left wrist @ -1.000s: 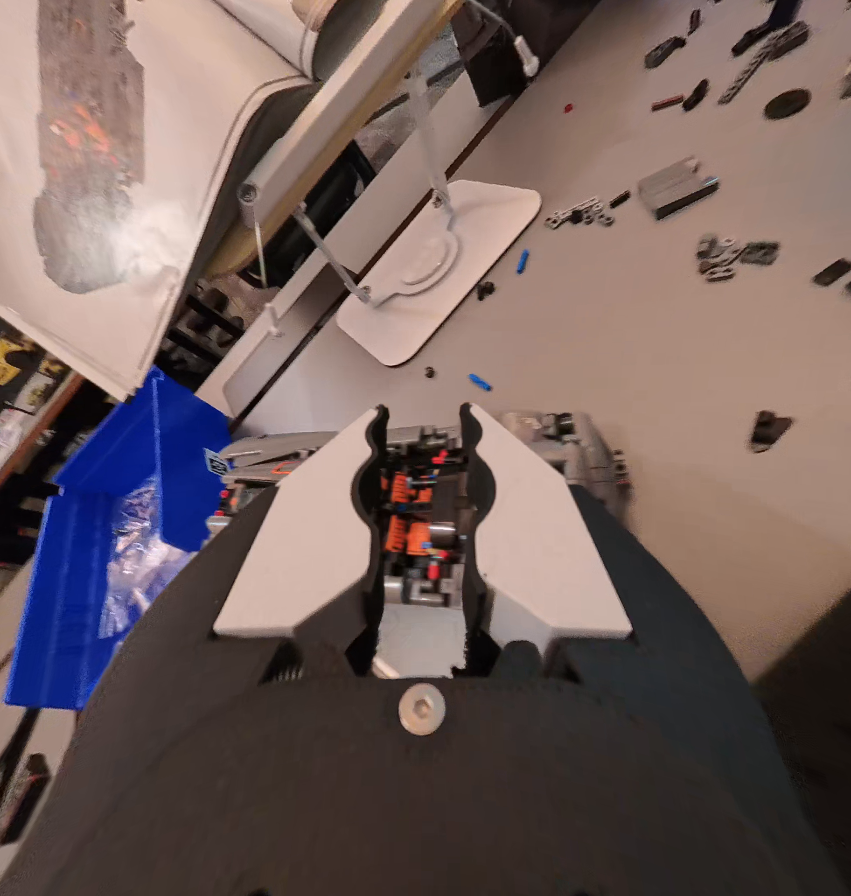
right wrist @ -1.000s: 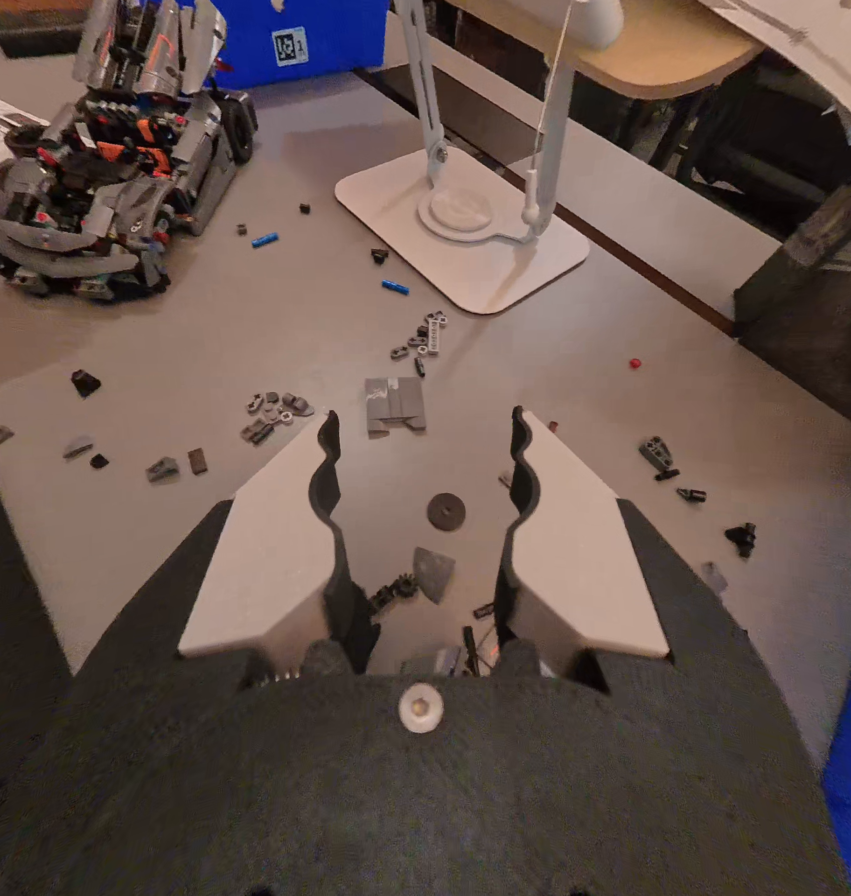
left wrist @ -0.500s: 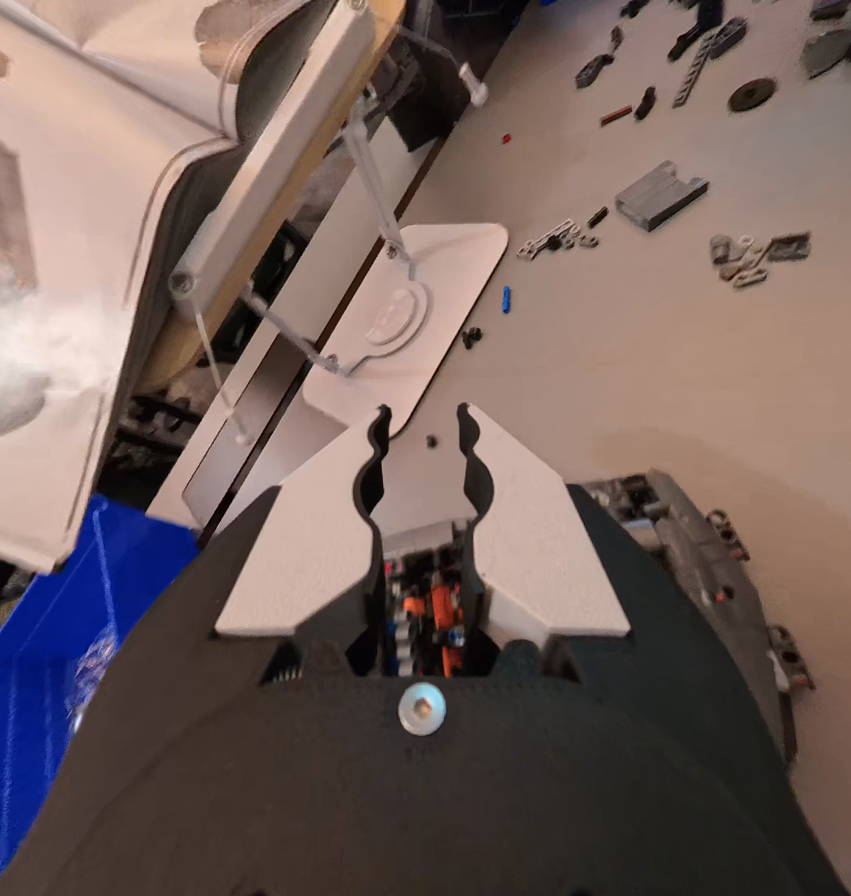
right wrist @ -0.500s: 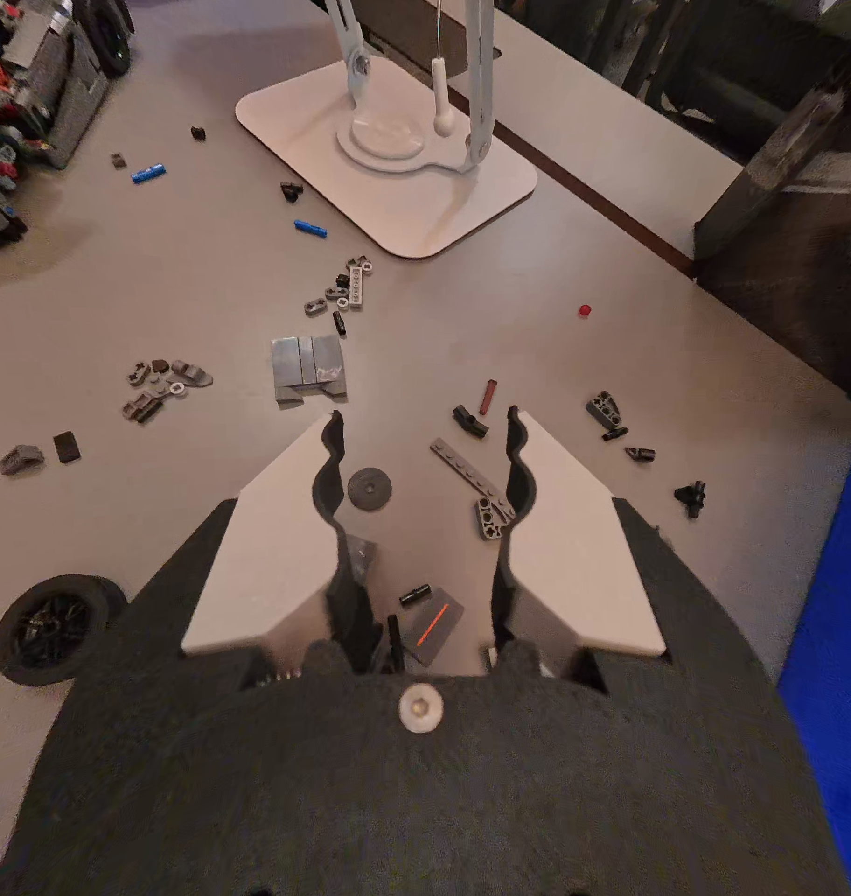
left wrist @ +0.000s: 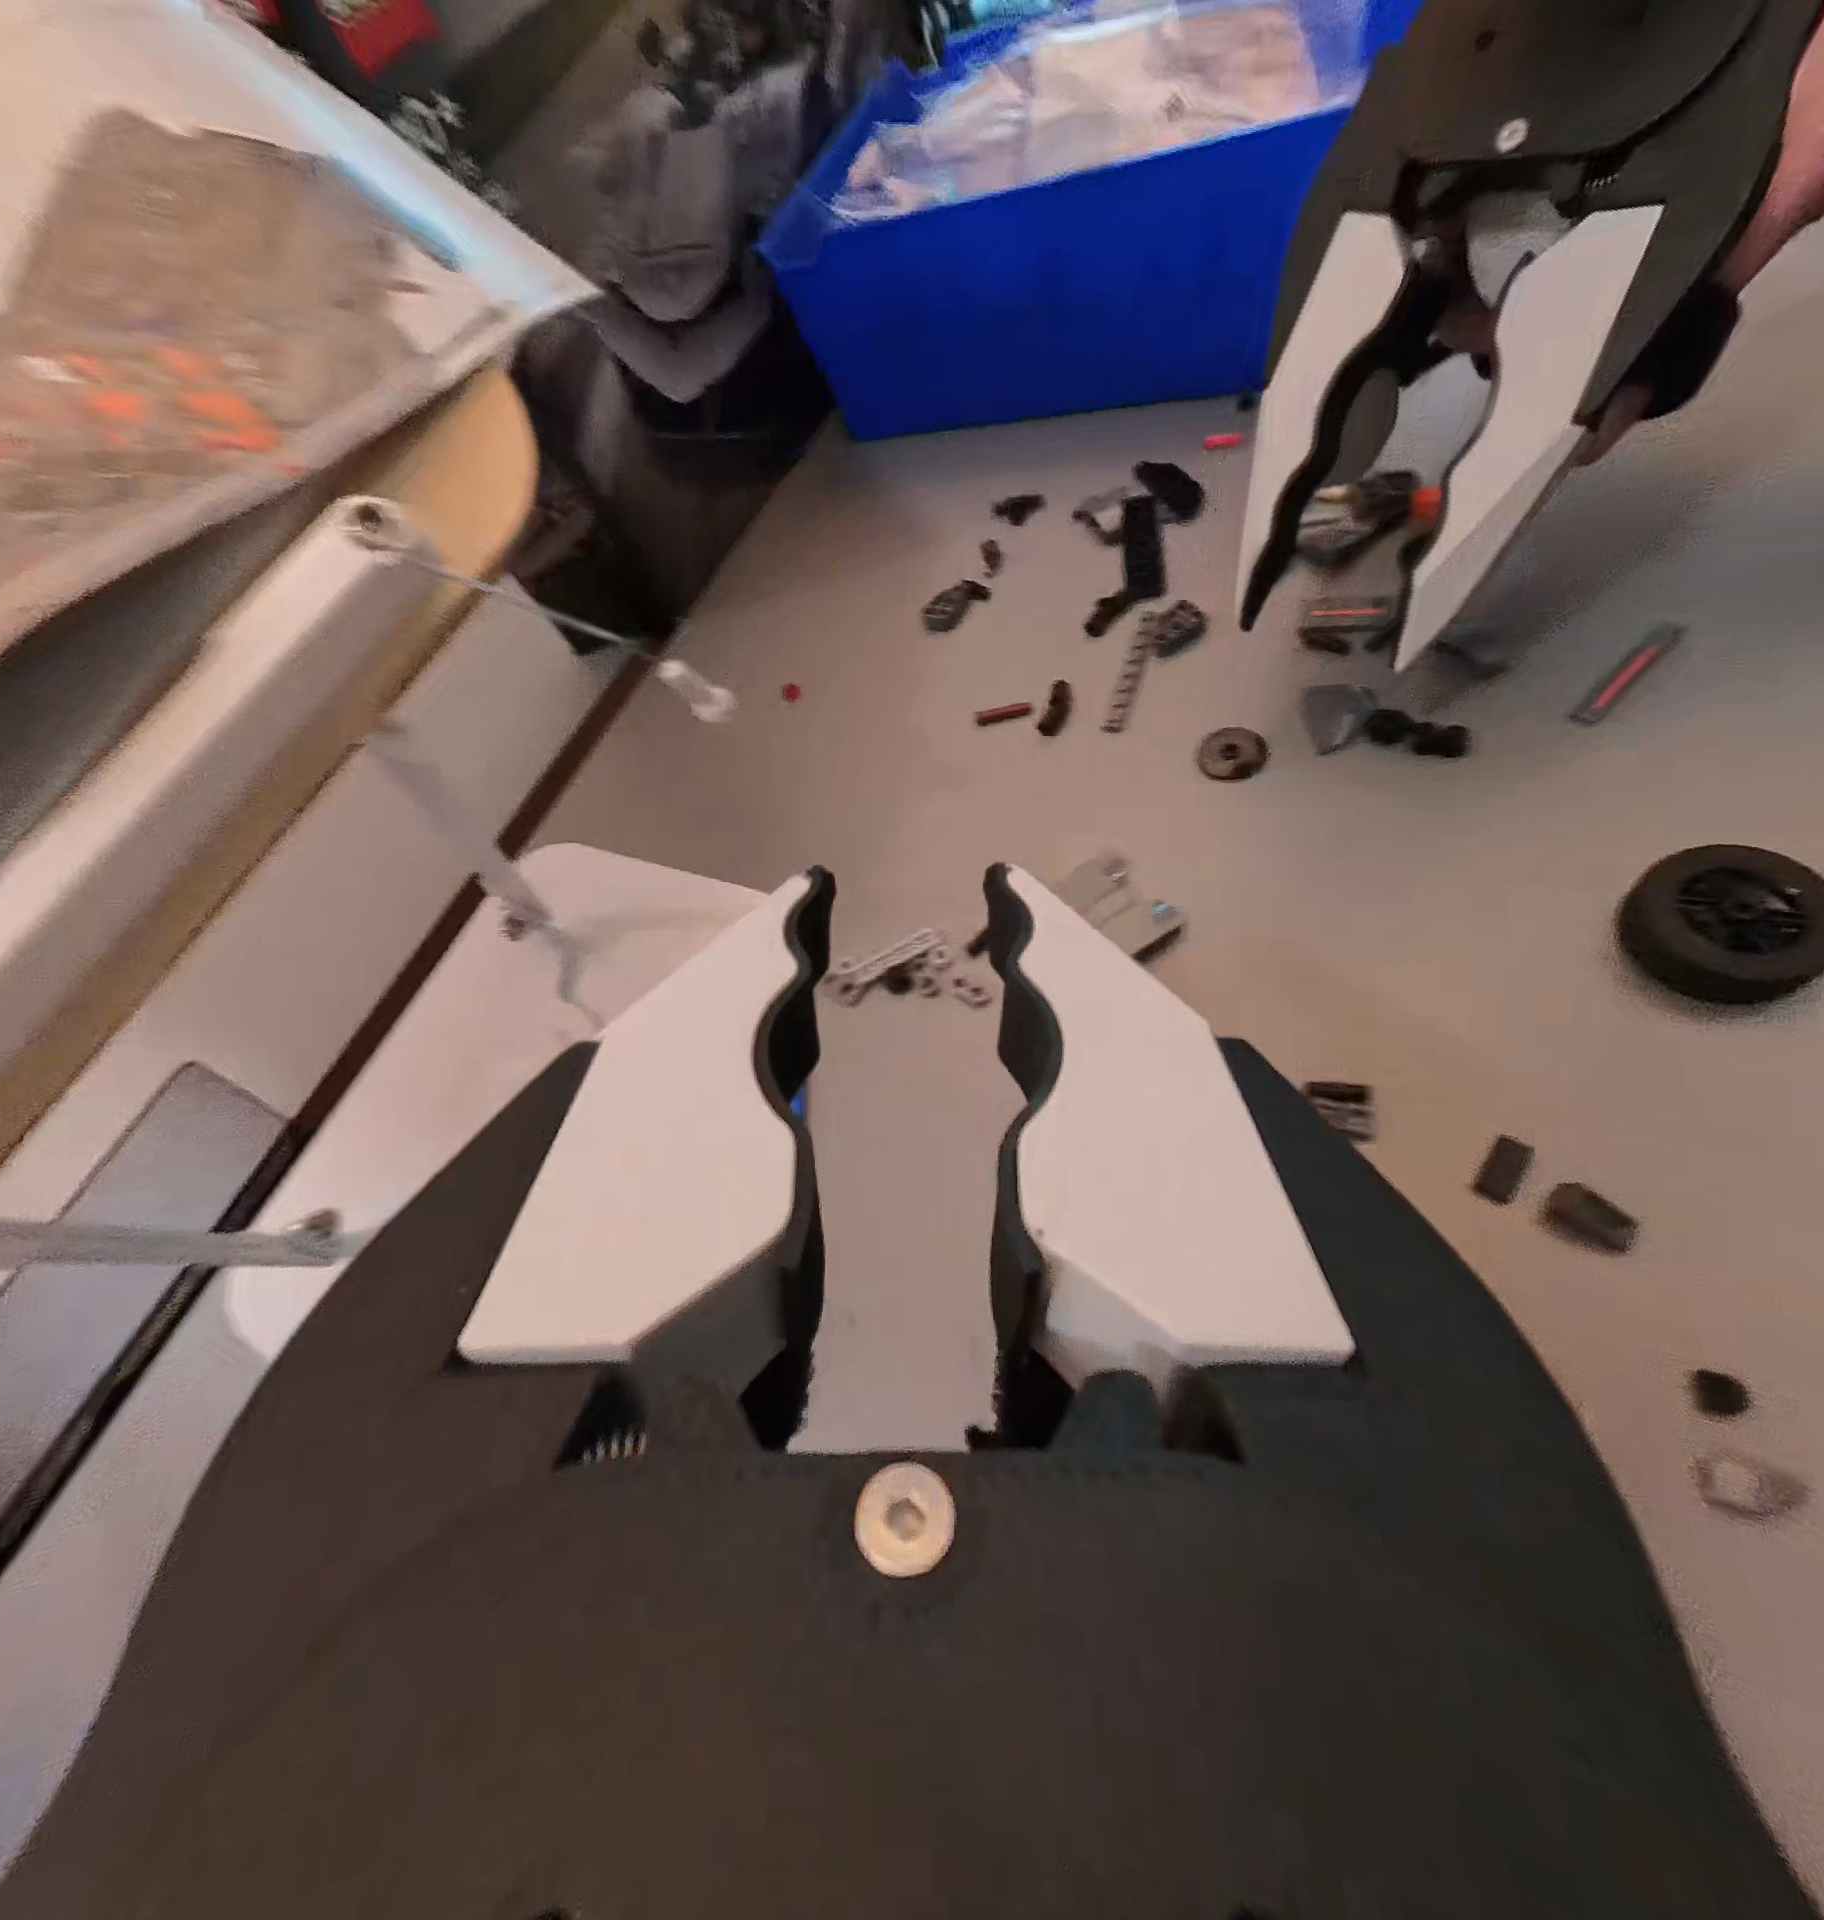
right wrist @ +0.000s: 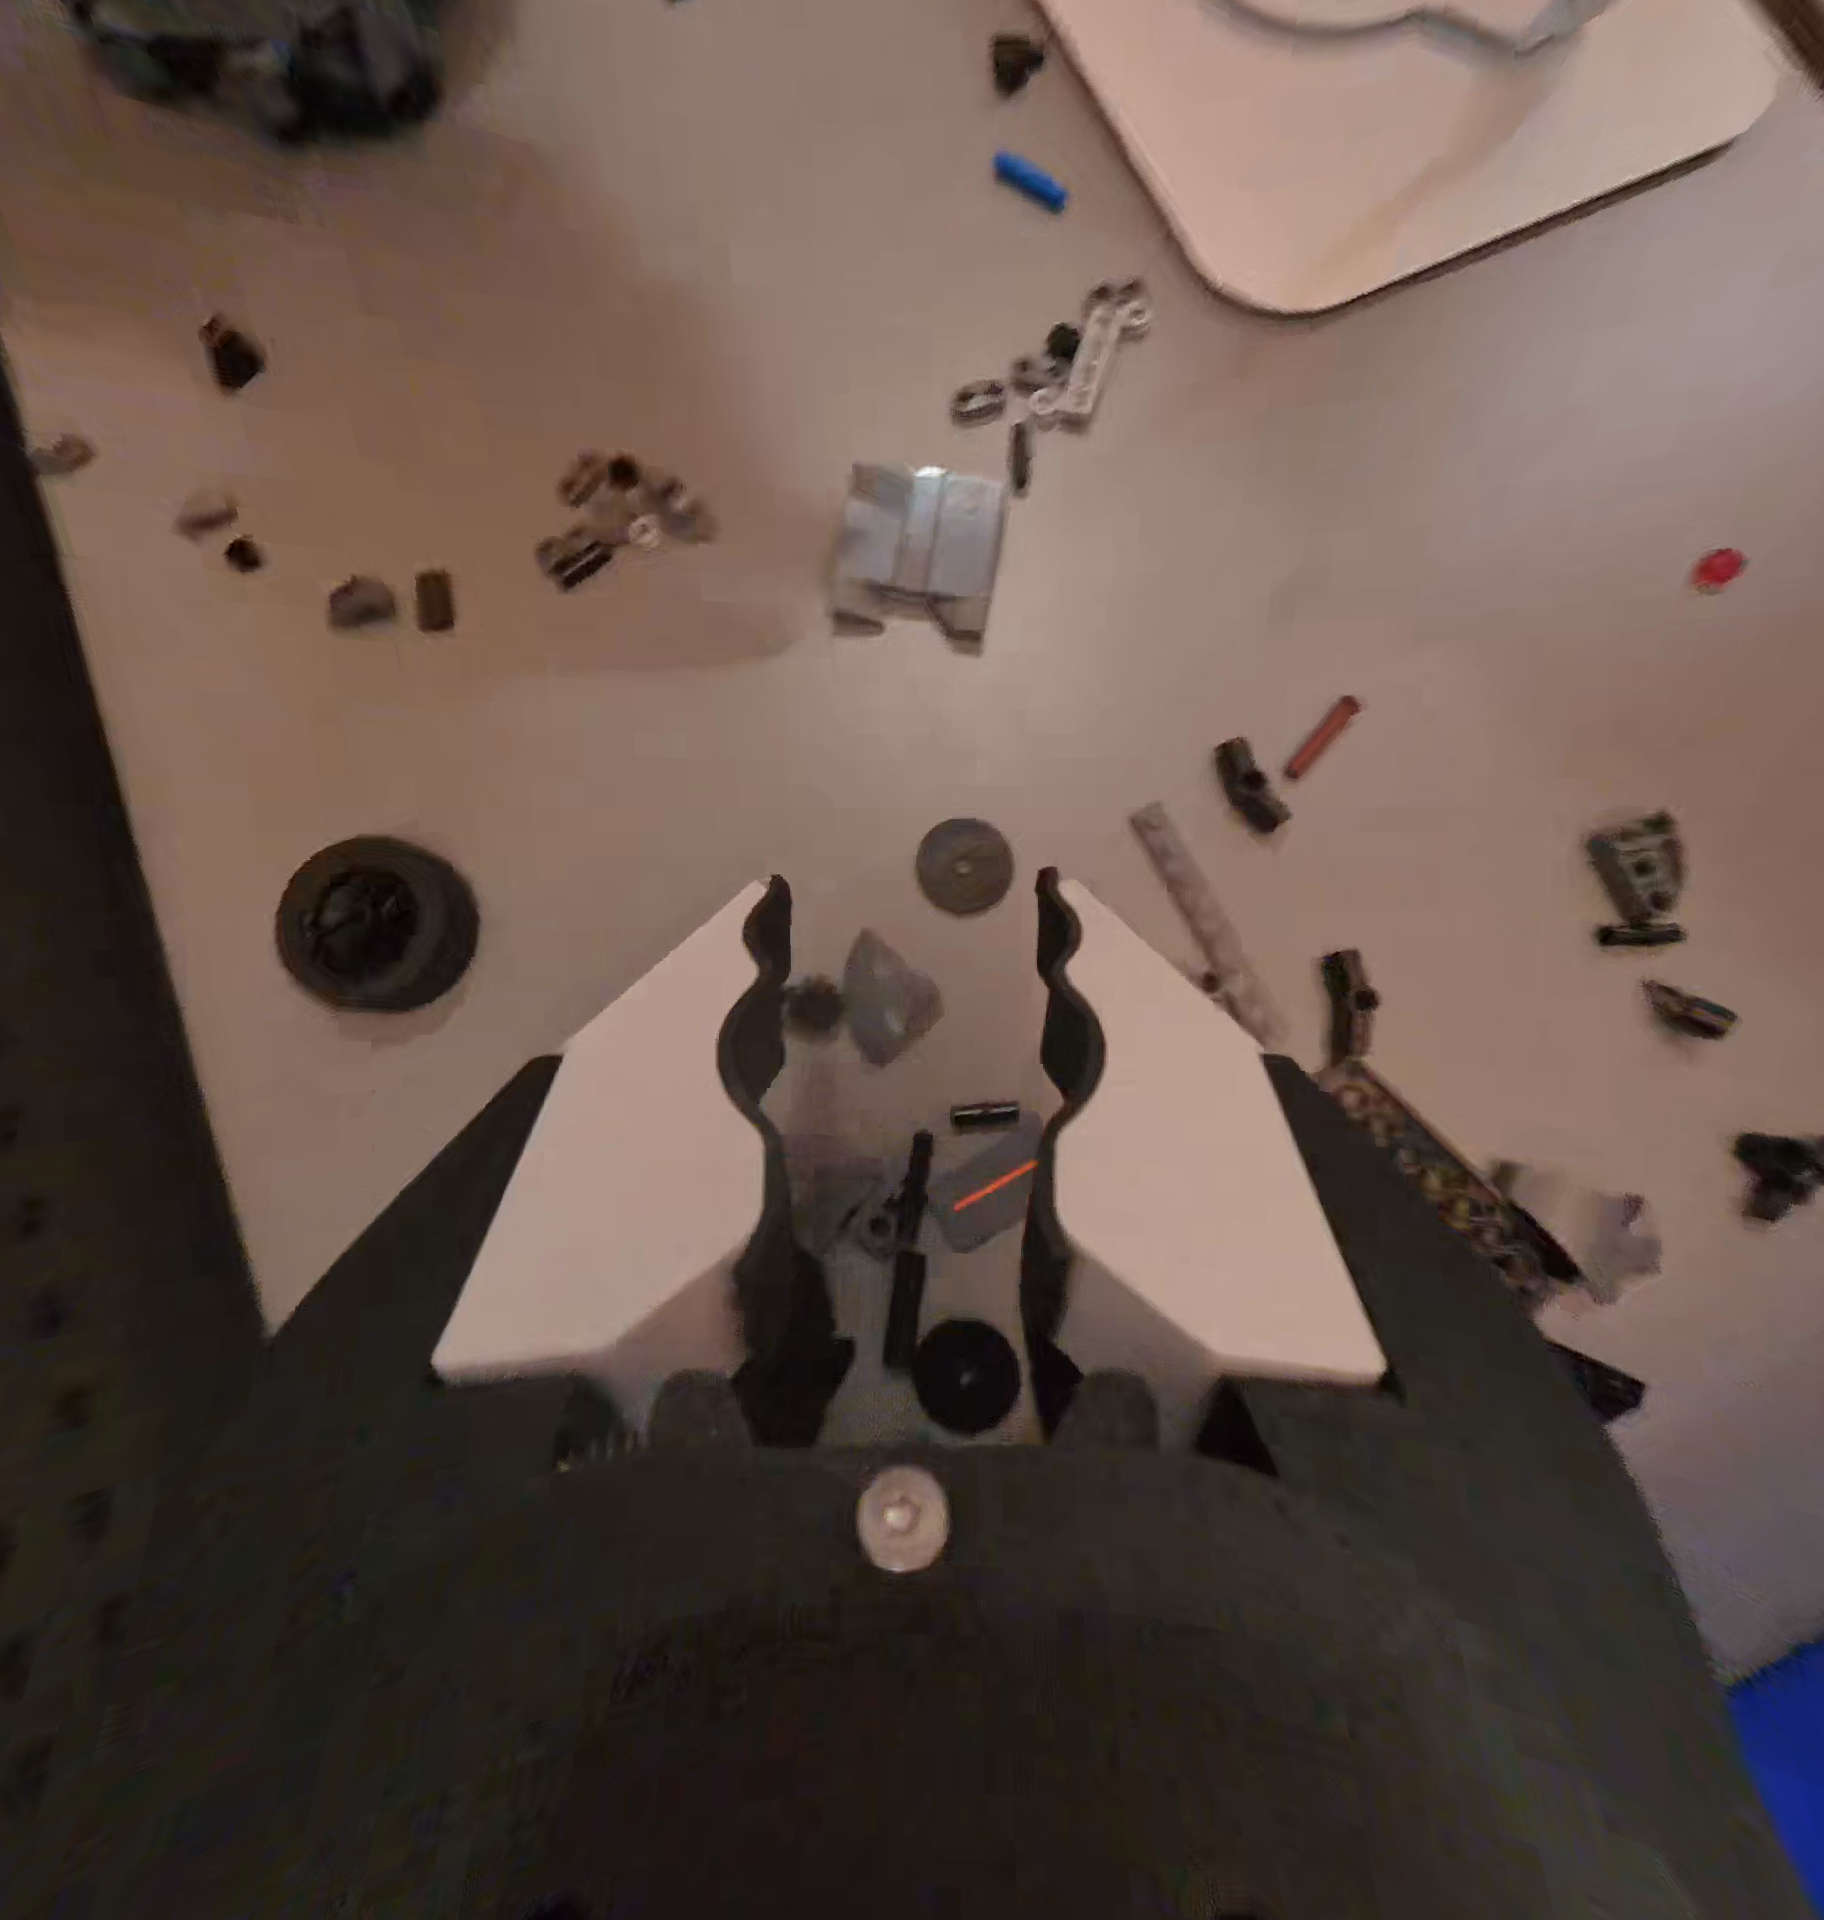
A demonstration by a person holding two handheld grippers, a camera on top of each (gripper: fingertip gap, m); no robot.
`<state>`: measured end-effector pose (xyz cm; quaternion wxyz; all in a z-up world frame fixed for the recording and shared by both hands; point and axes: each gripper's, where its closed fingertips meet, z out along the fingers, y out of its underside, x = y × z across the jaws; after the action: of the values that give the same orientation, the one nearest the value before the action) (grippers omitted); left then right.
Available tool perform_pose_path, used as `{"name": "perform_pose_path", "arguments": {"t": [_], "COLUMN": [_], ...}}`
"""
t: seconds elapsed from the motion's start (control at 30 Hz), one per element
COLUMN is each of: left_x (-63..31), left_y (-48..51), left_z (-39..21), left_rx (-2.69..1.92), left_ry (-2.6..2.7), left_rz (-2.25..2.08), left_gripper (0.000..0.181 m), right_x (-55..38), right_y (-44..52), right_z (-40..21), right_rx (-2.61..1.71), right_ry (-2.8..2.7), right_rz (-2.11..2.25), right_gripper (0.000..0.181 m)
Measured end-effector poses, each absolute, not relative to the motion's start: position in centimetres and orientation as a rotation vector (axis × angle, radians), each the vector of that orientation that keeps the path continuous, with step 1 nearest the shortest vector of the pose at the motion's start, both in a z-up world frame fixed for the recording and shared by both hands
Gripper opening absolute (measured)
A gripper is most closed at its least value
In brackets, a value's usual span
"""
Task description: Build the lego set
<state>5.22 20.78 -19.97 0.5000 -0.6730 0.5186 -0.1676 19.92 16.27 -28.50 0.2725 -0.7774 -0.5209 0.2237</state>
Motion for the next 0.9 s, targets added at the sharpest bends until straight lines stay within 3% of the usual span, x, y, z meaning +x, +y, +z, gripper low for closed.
{"name": "perform_pose_path", "arguments": {"t": [0.17, 0.33, 0.57, 0.9], "left_x": [8.5, 7.9, 8.6, 5.3], "left_y": [15.7, 14.8, 11.8, 11.5], "left_z": [-21.0, -21.3, -21.9, -23.1], "left_rx": [-1.682, -1.636, -1.826, -1.848], "left_ry": [1.296, 1.345, 1.193, 1.198], "left_rz": [-0.530, -0.378, -0.706, -0.611], "left_gripper": [0.029, 0.027, 0.029, 0.025], "right_x": [21.6, 21.5, 22.4, 22.9], "right_y": [14.6, 14.5, 15.4, 15.2], "right_z": [-30.4, -29.0, -29.2, -30.0], "right_rx": [-2.125, -2.060, -2.061, -2.060], "right_ry": [-1.573, -1.545, -1.506, -1.540], "right_rz": [0.481, 0.512, 0.435, 0.409], "right_gripper": [0.044, 0.033, 0.028, 0.034]}}
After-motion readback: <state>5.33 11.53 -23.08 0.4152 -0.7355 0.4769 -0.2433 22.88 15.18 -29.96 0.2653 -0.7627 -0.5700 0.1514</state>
